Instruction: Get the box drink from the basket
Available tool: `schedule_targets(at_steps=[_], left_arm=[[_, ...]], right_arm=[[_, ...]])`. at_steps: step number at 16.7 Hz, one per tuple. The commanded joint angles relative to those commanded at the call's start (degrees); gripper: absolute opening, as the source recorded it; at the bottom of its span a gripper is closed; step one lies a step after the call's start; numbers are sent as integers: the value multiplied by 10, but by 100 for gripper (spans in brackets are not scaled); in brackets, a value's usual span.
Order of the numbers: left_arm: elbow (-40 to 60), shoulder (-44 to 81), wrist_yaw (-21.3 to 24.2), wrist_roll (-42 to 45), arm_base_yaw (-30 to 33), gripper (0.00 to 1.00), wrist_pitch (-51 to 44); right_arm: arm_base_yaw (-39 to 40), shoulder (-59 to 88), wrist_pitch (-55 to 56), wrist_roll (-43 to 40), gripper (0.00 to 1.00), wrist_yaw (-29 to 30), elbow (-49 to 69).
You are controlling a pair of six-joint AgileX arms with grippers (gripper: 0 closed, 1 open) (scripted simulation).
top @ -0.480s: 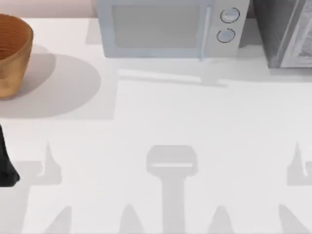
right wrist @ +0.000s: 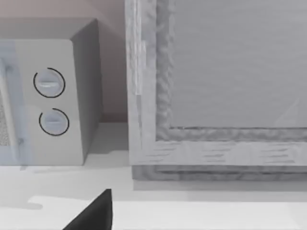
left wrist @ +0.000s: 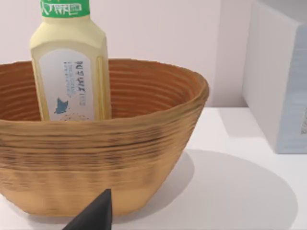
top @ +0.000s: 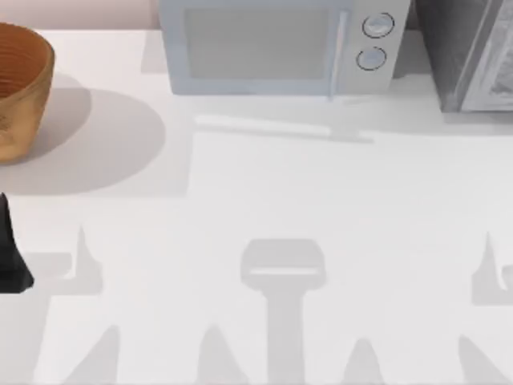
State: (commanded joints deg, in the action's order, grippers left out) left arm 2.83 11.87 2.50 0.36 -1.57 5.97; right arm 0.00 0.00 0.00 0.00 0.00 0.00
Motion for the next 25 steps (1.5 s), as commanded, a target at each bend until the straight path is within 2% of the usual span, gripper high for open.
schedule_targets(at_steps=[4,18,22,25], left_arm=[[57,163,31,-1,-27,100,101],[320,846,154,3,-144,100,550],[366,969,176,4,-164,100,628],[380,1008,182,4,-171,100,652]], right_arm=[[0,0,0,0,100,0,0],[0,0,0,0,100,0,0],[0,0,0,0,100,0,0],[0,0,0,0,100,0,0]])
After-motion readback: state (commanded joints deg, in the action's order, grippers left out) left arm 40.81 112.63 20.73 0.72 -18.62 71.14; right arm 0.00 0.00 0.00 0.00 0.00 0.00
